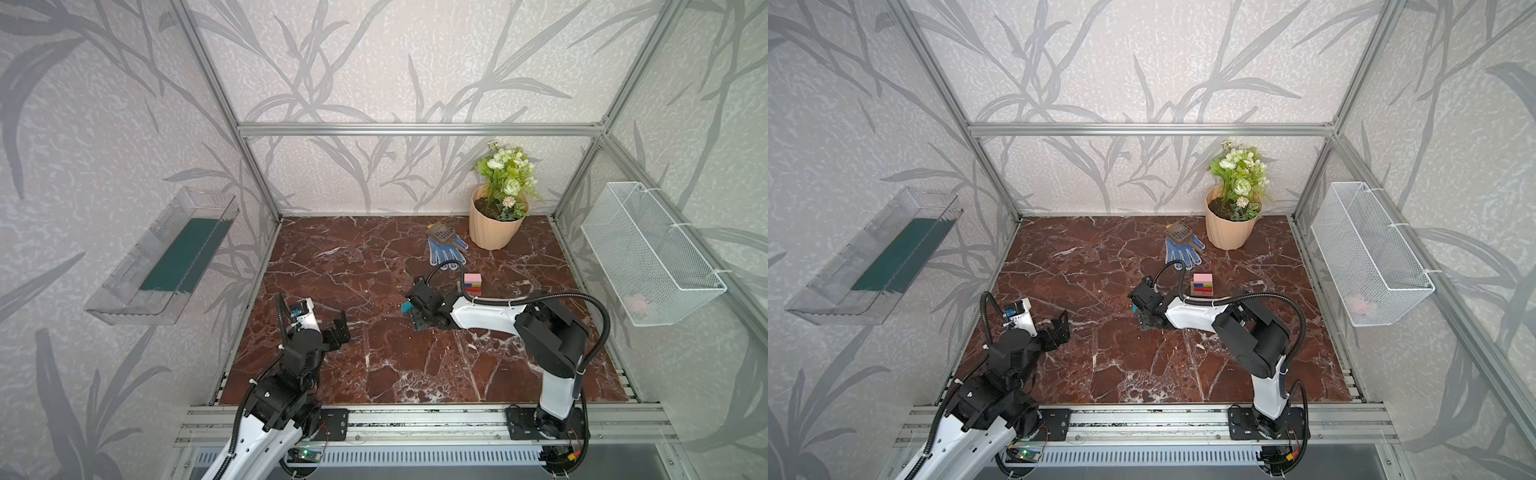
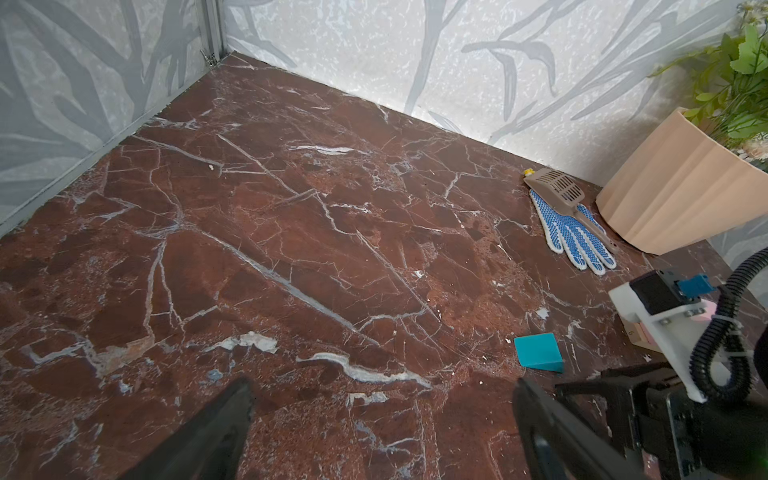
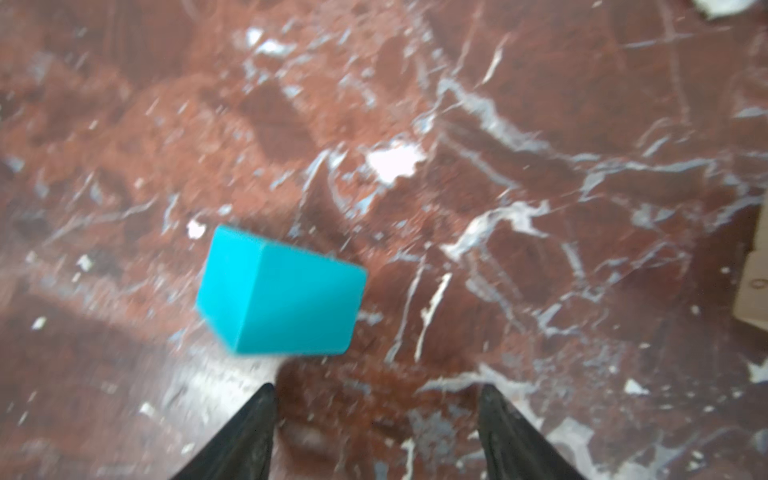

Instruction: Build the wood block tower

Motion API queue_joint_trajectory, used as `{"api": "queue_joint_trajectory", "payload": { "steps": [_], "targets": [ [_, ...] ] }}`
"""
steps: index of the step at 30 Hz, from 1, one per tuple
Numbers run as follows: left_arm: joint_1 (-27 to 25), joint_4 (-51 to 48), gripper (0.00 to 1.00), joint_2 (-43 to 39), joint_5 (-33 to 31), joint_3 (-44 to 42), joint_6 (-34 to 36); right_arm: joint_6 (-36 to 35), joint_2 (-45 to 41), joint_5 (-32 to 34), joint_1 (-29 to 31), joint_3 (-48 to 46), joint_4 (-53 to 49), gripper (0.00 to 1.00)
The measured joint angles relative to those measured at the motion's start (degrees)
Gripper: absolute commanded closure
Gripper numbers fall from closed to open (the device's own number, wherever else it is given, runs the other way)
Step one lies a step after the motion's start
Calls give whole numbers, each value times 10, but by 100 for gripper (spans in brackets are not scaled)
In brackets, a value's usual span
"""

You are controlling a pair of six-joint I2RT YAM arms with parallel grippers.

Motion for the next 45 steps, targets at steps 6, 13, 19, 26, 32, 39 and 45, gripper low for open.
{"api": "queue_joint_trajectory", "payload": {
  "steps": [6,13,19,26,32,39,45],
  "targets": [
    [0,-3,1,-4,0,0,0,-160,-82,-69,-5,-9,7,23],
    [0,-20,1,-58,-3,-2,-1,-414,-176,-248,-18,-2,0,21],
    [0,-48,1,-119,-4,-7,-2,-644,-103,-332,-56,141,-152,20],
    [0,-64,1,-139,-4,-10,-3,-819,69,-331,-107,287,-303,26],
    [0,-66,1,-129,-4,-12,-3,-855,170,-347,-134,384,-376,26],
    [0,-65,1,-111,-4,-12,-3,-852,178,-350,-143,389,-359,26],
    [0,-62,1,-104,-4,-12,-3,-843,204,-351,-141,397,-347,28]
  ]
}}
